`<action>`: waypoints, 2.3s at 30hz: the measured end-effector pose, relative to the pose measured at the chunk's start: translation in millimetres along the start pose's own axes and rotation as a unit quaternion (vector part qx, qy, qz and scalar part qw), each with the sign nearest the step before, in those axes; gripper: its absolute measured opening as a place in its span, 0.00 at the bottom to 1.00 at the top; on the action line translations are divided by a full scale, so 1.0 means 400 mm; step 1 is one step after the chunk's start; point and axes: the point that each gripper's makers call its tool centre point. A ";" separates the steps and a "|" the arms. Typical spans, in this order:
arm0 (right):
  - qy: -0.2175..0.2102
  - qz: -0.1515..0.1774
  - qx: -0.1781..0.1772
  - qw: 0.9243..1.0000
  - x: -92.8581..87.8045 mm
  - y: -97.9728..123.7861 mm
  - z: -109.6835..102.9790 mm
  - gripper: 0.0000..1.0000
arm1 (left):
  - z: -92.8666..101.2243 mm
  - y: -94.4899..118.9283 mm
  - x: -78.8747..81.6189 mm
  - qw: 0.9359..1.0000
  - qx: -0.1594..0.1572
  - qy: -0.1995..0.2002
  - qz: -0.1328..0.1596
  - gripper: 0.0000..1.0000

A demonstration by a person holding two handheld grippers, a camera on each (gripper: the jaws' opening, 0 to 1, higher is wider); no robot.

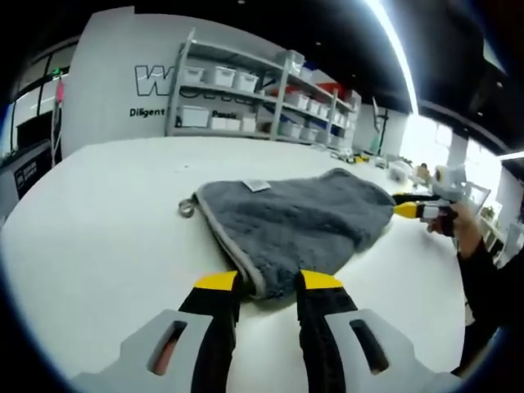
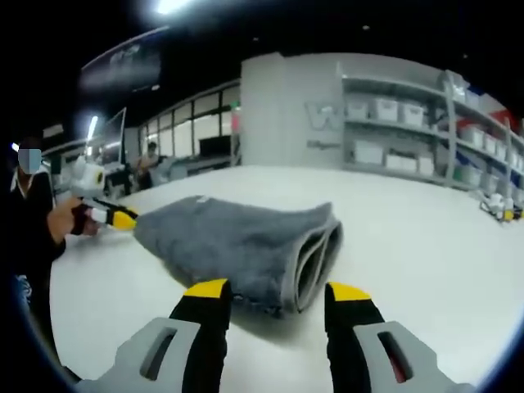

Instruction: Open the folded towel by lifting each exposed corner and separating the folded layers until the towel lies flat within the target outline without major curled edges

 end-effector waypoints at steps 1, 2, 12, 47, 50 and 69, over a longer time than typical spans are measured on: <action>0.000 -0.002 -0.001 1.000 -0.002 -0.002 0.000 0.41 | 0.002 0.000 -0.002 1.000 0.000 -0.002 -0.002 0.26; 0.001 -0.004 -0.003 1.000 -0.004 -0.003 0.001 0.39 | 0.001 -0.001 -0.003 1.000 0.002 -0.006 -0.002 0.26; -0.001 -0.025 -0.002 1.000 -0.026 -0.004 -0.008 0.21 | -0.011 0.004 0.000 1.000 0.010 -0.017 0.002 0.17; 0.071 -0.059 0.004 0.996 -0.041 -0.022 0.000 0.06 | -0.009 0.010 0.000 0.998 0.017 -0.060 0.002 0.05; 0.084 -0.070 0.009 0.994 -0.038 -0.025 0.007 0.06 | -0.009 0.012 0.000 0.998 0.017 -0.063 0.000 0.05; 0.112 -0.068 0.018 0.991 -0.046 -0.013 0.008 0.05 | -0.016 0.014 0.004 0.997 0.016 -0.072 -0.006 0.05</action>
Point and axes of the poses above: the point that each gripper's makers call its tool centre point, and the gripper's own axes: y roughly backward along the fingers, z roughly to its right, x roughly out of its top, and after that the axes turned 6 degrees about y, right-handed
